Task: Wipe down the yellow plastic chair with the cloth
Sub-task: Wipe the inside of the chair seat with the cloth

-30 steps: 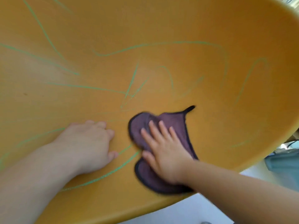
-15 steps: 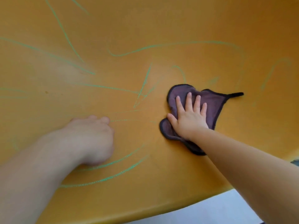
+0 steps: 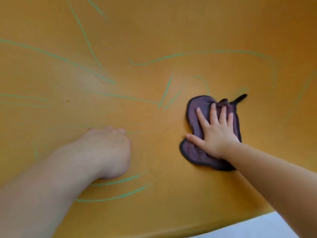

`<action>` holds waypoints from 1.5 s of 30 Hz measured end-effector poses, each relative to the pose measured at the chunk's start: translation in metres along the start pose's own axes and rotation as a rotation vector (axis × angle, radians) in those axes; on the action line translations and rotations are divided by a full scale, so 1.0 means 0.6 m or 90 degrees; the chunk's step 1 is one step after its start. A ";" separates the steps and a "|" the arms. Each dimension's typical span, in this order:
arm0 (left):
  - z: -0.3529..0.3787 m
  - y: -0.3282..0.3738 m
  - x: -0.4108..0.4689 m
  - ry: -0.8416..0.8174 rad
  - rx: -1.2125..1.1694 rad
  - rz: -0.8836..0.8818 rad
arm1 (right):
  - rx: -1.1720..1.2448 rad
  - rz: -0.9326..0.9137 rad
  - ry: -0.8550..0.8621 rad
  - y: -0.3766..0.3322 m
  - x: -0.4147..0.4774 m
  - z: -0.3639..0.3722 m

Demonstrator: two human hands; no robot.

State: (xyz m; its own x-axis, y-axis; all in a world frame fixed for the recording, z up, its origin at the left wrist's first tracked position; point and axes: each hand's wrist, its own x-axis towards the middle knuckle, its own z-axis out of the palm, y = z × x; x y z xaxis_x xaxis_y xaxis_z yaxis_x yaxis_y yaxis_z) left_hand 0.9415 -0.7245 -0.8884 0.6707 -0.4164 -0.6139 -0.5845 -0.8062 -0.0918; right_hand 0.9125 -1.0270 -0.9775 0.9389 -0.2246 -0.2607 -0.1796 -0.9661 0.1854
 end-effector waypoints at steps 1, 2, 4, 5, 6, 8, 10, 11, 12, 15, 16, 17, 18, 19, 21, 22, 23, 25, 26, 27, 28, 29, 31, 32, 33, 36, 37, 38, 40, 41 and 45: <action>0.000 0.002 -0.003 0.005 -0.003 -0.001 | 0.033 0.056 0.004 -0.011 0.025 -0.005; 0.000 0.003 -0.005 0.009 -0.006 -0.005 | 0.074 0.101 0.008 -0.032 0.044 -0.011; -0.002 0.001 -0.009 0.016 -0.015 -0.016 | 0.154 0.132 0.002 -0.096 0.062 -0.018; -0.003 -0.004 -0.011 0.021 -0.022 -0.025 | 0.173 0.104 -0.005 -0.135 0.057 -0.017; -0.005 -0.013 -0.013 0.028 -0.029 -0.035 | 0.173 0.048 -0.003 -0.175 0.042 -0.014; -0.006 -0.032 -0.012 0.049 -0.042 -0.049 | 0.171 -0.105 0.001 -0.238 -0.012 -0.012; -0.006 -0.054 -0.017 0.064 -0.064 -0.069 | 0.168 -0.252 -0.016 -0.265 -0.086 -0.016; -0.005 -0.064 -0.019 0.069 -0.077 -0.078 | 0.163 -0.319 -0.034 -0.262 -0.124 -0.016; -0.003 -0.073 -0.022 0.071 -0.086 -0.086 | 0.163 -0.374 -0.053 -0.250 -0.156 -0.017; 0.004 -0.086 -0.030 0.073 -0.104 -0.093 | 0.132 -0.411 -0.055 -0.166 -0.166 0.000; 0.006 -0.086 -0.033 0.077 -0.107 -0.086 | 0.102 -0.374 -0.017 -0.135 -0.142 0.009; 0.007 -0.086 -0.038 0.082 -0.107 -0.077 | 0.074 -0.309 0.021 -0.107 -0.109 0.013; 0.010 -0.087 -0.043 0.083 -0.107 -0.070 | 0.057 -0.226 0.035 -0.084 -0.069 0.013; 0.012 -0.089 -0.048 0.086 -0.101 -0.065 | 0.050 -0.139 0.030 -0.071 -0.029 0.008; 0.019 -0.098 -0.059 0.098 -0.084 -0.061 | 0.071 0.021 0.012 -0.078 0.039 -0.004; 0.020 -0.104 -0.064 0.101 -0.080 -0.062 | 0.100 0.077 0.016 -0.100 0.061 -0.013; 0.021 -0.108 -0.068 0.102 -0.078 -0.063 | 0.134 0.111 0.017 -0.132 0.071 -0.018; 0.021 -0.115 -0.077 0.100 -0.082 -0.068 | 0.186 0.079 0.019 -0.220 0.066 -0.030; 0.020 -0.119 -0.083 0.099 -0.084 -0.073 | 0.201 0.019 0.017 -0.268 0.049 -0.031; 0.018 -0.124 -0.088 0.106 -0.083 -0.080 | 0.213 -0.058 0.014 -0.314 0.023 -0.035; 0.017 -0.130 -0.093 0.117 -0.078 -0.088 | 0.221 -0.140 0.010 -0.351 -0.008 -0.040; 0.015 -0.137 -0.098 0.131 -0.072 -0.099 | 0.224 -0.218 0.005 -0.376 -0.040 -0.045; 0.014 -0.149 -0.104 0.147 -0.064 -0.119 | 0.204 -0.361 -0.011 -0.384 -0.102 -0.051; 0.013 -0.154 -0.105 0.150 -0.060 -0.126 | 0.201 -0.426 -0.023 -0.369 -0.127 -0.049; 0.013 -0.157 -0.106 0.150 -0.061 -0.129 | 0.195 -0.478 -0.038 -0.345 -0.146 -0.044; 0.013 -0.157 -0.107 0.143 -0.086 -0.131 | 0.124 -0.515 -0.056 -0.250 -0.126 -0.035; 0.013 -0.154 -0.111 0.146 -0.095 -0.130 | 0.095 -0.479 -0.038 -0.220 -0.094 -0.028; 0.013 -0.151 -0.115 0.147 -0.098 -0.129 | 0.069 -0.418 -0.015 -0.194 -0.057 -0.023; 0.016 -0.148 -0.120 0.153 -0.078 -0.134 | 0.086 -0.223 0.032 -0.171 0.016 -0.029; 0.018 -0.149 -0.122 0.157 -0.062 -0.143 | 0.125 -0.127 0.037 -0.183 0.044 -0.037; 0.022 -0.144 -0.129 0.165 -0.015 -0.196 | 0.258 -0.087 0.019 -0.346 0.045 -0.056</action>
State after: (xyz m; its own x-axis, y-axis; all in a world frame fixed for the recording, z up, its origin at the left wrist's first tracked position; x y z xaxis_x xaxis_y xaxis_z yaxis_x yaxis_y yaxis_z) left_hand 0.9340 -0.6173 -0.8431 0.9073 -0.2437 -0.3427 -0.3298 -0.9179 -0.2205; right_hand 0.9852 -0.8279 -0.9912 0.9689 -0.0937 -0.2289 -0.1490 -0.9597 -0.2381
